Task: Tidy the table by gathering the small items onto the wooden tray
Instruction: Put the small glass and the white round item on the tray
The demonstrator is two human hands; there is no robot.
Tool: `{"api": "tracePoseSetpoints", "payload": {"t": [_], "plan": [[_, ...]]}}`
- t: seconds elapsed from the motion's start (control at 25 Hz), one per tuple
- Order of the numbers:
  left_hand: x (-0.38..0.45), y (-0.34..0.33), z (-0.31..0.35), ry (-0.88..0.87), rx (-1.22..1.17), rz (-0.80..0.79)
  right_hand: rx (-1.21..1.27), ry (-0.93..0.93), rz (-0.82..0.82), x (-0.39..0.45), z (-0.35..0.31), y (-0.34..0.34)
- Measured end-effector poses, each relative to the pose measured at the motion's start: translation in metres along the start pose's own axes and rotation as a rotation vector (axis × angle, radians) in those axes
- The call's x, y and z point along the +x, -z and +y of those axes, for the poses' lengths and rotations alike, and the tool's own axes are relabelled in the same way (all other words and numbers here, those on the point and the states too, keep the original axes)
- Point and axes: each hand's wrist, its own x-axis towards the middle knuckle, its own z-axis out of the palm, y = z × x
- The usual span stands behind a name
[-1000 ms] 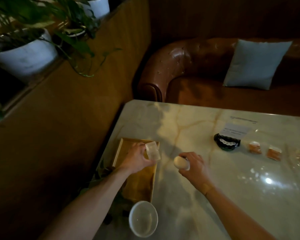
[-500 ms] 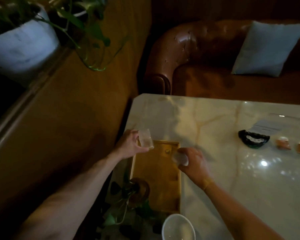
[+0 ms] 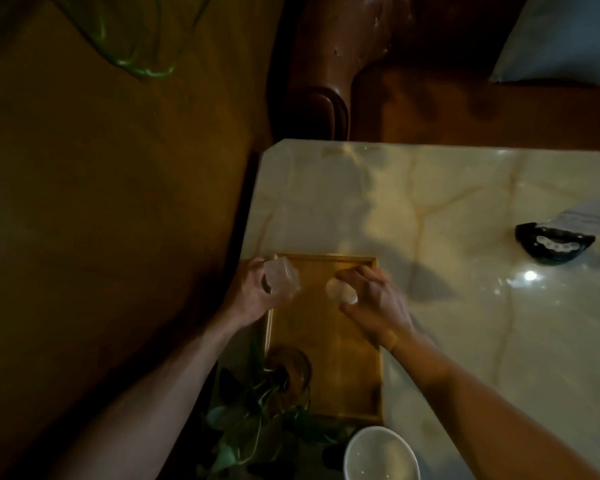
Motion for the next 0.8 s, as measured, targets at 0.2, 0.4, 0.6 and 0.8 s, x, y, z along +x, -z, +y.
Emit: {"api": "tracePoseSetpoints", "payload": {"t": [0.2, 0.4, 0.6, 0.8], "plan": [[0.013, -0.016, -0.017, -0.042, 0.173, 0.101, -0.032, 0.032, -0.015, 0.020, 0.001, -0.026], [0.028, -0.023, -0.025, -0.189, 0.281, 0.106, -0.080, 0.074, 0.014, 0.027, 0.004, -0.041], [0.034, -0.026, -0.030, -0.184, 0.257, 0.137, -0.083, 0.094, 0.064, 0.033, 0.003, -0.046], [0.041, -0.026, -0.034, -0.178, 0.233, 0.137, -0.103, 0.099, 0.121, 0.036, 0.000, -0.052]]}}
